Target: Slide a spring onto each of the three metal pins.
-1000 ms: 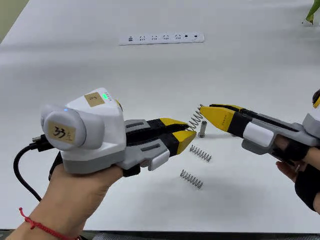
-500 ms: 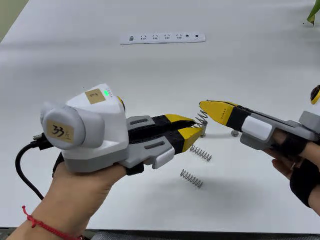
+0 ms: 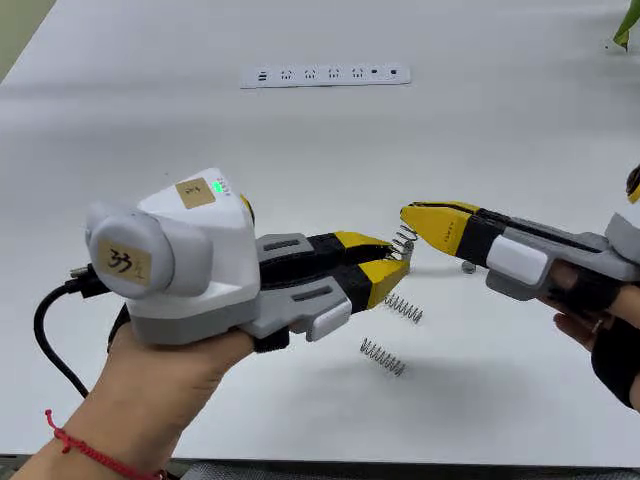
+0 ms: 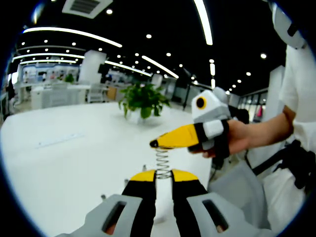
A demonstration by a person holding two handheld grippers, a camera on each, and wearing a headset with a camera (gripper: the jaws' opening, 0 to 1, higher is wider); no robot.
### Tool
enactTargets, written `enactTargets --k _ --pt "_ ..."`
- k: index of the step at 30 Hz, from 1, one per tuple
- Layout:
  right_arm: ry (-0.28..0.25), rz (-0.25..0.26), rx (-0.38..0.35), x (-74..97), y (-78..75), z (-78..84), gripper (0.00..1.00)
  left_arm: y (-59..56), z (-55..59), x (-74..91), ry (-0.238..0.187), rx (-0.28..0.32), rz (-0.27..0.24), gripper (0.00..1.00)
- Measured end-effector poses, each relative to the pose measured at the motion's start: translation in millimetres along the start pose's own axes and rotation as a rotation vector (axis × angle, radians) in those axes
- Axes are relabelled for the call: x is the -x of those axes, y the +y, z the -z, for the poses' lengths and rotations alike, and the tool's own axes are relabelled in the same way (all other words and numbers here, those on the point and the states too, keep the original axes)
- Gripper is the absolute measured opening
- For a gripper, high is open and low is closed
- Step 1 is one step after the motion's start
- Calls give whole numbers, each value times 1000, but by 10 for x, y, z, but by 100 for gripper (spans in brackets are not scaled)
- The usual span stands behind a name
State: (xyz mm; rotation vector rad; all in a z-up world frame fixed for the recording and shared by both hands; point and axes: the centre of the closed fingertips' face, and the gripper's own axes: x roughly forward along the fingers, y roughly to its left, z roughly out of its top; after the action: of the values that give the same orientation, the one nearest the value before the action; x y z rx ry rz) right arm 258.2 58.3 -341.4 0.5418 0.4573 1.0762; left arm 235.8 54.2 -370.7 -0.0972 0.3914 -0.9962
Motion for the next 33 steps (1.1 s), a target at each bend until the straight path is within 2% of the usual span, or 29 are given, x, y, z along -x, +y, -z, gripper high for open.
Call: enactTargets --k 9,17,24,33 --pt "42 -5 82 -2 49 2 11 -26 6 -22 6 -10 14 11" --pt "94 -13 182 -15 130 30 11 -34 16 -45 18 -26 19 14" --pt "118 -16 259 -21 190 19 11 -53 33 -59 27 -32 26 13" --pt "125 -18 305 -19 208 13 11 -61 37 -51 30 -33 29 11"
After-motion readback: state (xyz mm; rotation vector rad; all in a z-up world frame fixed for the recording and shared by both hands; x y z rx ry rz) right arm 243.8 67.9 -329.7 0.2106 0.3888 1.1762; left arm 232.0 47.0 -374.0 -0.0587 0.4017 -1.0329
